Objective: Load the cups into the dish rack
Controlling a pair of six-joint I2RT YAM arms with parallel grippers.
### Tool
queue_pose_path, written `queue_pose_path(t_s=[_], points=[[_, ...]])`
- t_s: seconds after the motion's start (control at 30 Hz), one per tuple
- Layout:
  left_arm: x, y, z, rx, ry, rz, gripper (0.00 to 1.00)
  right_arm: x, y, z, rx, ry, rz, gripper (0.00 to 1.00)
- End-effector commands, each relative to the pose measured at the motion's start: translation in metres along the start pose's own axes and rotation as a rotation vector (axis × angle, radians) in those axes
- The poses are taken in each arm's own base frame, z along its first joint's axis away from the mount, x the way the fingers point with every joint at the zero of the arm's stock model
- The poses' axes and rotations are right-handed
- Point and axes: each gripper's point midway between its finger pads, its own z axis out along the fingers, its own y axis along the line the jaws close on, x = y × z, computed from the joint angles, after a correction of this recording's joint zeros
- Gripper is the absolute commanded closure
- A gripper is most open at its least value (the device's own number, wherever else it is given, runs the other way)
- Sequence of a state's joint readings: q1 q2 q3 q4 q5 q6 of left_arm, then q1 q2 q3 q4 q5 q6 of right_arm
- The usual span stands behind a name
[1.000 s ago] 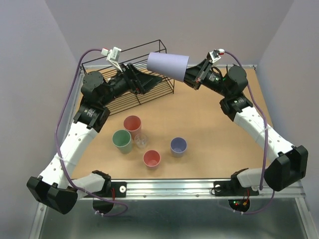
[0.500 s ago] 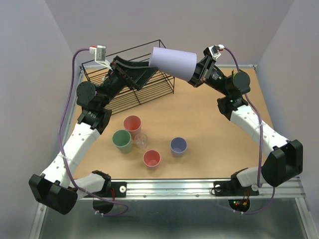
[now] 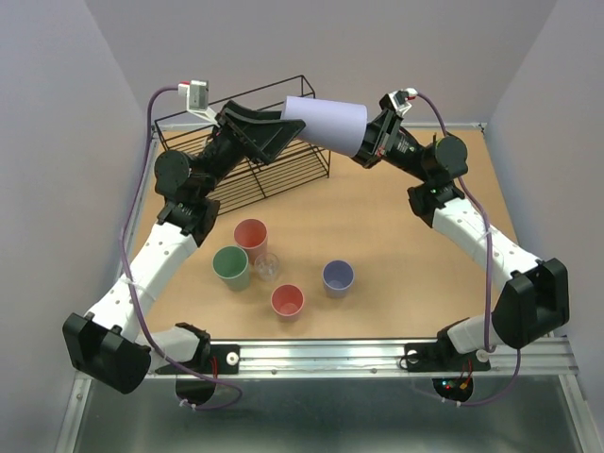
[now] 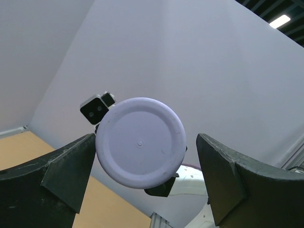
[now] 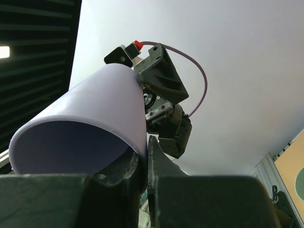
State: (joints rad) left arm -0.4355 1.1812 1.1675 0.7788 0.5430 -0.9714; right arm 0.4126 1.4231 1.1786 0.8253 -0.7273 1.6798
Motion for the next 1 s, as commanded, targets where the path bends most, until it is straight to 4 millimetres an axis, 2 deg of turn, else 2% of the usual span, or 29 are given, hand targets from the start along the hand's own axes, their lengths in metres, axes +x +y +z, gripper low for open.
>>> queue_pose_path(t_s=[0.0,0.2,0.3,0.33,0.43,0.5,0.53,0.57,0.67,0.73,0.77,0.8,0.83,0.87,0.9,0.93,0.97], points=[[-0.016,-0.04,0.008,0.121,-0.039,0.052,0.09,0.007,0.008,-0.001,-0.054,0.026,-0.045,1.0],[-0.01,-0.045,0.015,0.142,-0.025,0.041,0.24,0.01,0.003,-0.001,-0.048,0.031,-0.038,1.0],[-0.01,-0.048,0.018,0.149,-0.027,0.039,0.26,0.012,-0.001,-0.002,-0.041,0.036,-0.033,1.0],[-0.011,-0.05,0.02,0.154,-0.031,0.04,0.26,0.013,-0.002,-0.003,-0.039,0.038,-0.031,1.0],[-0.014,-0.054,0.021,0.161,-0.037,0.04,0.1,0.015,-0.004,-0.004,-0.034,0.04,-0.027,1.0],[-0.015,-0.054,0.021,0.161,-0.041,0.041,0.11,0.016,-0.005,-0.006,-0.03,0.041,-0.024,1.0],[-0.015,-0.054,0.022,0.162,-0.039,0.039,0.16,0.016,-0.006,-0.006,-0.029,0.041,-0.023,0.99],[-0.014,-0.054,0.022,0.161,-0.037,0.039,0.26,0.017,-0.004,-0.006,-0.031,0.043,-0.023,1.0],[-0.013,-0.053,0.022,0.162,-0.03,0.036,0.49,0.017,-0.004,-0.007,-0.031,0.04,-0.023,1.0],[-0.012,-0.052,0.022,0.156,-0.025,0.032,0.68,0.016,-0.006,-0.007,-0.028,0.03,-0.016,1.0],[-0.012,-0.052,0.022,0.148,-0.022,0.037,0.85,0.016,-0.006,-0.007,-0.027,0.03,-0.013,0.99],[-0.011,-0.049,0.023,0.136,-0.017,0.039,0.95,0.015,-0.007,-0.007,-0.026,0.028,-0.011,1.0],[-0.014,-0.049,0.024,0.125,-0.022,0.049,1.0,0.015,-0.008,-0.007,-0.025,0.028,-0.007,1.0],[-0.015,-0.048,0.024,0.111,-0.021,0.059,1.0,0.015,-0.008,-0.007,-0.024,0.031,-0.005,0.99],[-0.013,-0.041,0.024,0.072,-0.008,0.058,1.0,0.015,-0.01,-0.006,-0.021,0.032,-0.001,0.86],[-0.023,-0.041,0.026,0.055,-0.021,0.102,1.0,0.015,-0.012,-0.006,-0.017,0.032,0.002,0.72],[-0.022,-0.031,0.025,0.008,0.004,0.098,1.0,0.015,-0.013,-0.007,-0.014,0.034,-0.001,0.41]])
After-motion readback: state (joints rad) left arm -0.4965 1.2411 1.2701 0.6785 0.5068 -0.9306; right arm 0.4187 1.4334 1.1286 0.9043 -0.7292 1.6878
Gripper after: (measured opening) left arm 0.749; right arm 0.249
